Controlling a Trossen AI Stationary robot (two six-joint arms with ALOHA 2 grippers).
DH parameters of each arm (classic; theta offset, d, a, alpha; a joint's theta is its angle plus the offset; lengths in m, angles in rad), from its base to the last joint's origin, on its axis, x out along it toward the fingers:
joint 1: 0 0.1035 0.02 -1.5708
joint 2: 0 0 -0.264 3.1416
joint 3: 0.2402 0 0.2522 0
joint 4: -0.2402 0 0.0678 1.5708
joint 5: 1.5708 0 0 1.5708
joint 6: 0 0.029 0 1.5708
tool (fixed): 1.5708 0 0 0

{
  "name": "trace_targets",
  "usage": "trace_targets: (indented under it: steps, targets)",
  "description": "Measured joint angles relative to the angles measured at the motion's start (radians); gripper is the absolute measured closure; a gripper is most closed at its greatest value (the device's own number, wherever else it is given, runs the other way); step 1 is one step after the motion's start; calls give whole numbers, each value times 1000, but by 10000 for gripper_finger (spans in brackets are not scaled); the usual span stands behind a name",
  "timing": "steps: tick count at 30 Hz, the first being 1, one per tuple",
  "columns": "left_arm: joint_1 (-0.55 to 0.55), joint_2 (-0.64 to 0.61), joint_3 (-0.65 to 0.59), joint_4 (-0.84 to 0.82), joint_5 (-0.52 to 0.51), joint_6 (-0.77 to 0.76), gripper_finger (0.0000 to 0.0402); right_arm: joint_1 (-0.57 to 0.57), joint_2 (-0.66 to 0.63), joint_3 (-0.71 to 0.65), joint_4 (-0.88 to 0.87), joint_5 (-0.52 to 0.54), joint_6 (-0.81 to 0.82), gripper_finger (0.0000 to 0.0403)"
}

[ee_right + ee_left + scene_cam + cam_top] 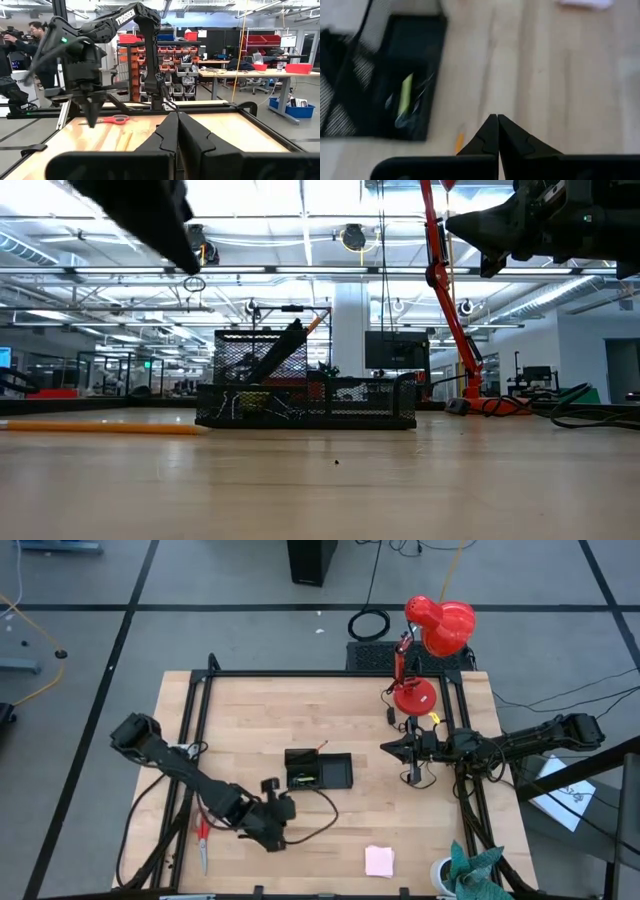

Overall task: Pick and place office supplies into organizer
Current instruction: Put the pencil into the mesh desk organizer

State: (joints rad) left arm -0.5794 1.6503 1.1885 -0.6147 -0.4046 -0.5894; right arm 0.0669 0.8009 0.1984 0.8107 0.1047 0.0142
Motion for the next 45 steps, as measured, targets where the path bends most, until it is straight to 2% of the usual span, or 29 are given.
trace_targets:
  steps: [3, 7, 13, 16, 19, 22, 27, 30, 35, 39, 45]
  targets:
    - [-1, 36, 0, 94, -17, 36, 392, 0, 0, 0, -2, -2, 14, 399]
    - [-15, 76, -1, 111, -66, 60, 395, 0, 1, 0, -11, -4, 26, 399]
    - [-96, 119, -3, 96, -168, 44, 396, 0, 1, 0, -22, -10, 24, 399]
    - [-147, 126, -6, 89, -301, -1, 399, 0, 1, 0, -34, -75, 10, 399]
    - [-203, 126, -30, 76, -412, -53, 397, 6, 2, 0, -31, -91, 8, 399]
    - [-243, 126, -56, 22, -438, -164, 400, 22, 5, 0, -30, -81, 6, 399]
    - [-251, 126, -123, -5, -458, -351, 399, 46, 36, 24, -56, -81, -13, 399]
    - [-255, 126, -156, 0, -516, -389, 398, 66, 91, 77, -110, -80, -31, 399]
    - [-300, 125, -181, 8, -673, -392, 399, 103, 241, 196, -202, -77, -58, 399]
    - [-362, 94, -183, -62, -796, -470, 396, 129, 379, 290, -228, -80, -80, 399]
    - [-442, 53, -183, -154, -911, -592, 398, 172, 584, 453, -260, -83, -108, 399]
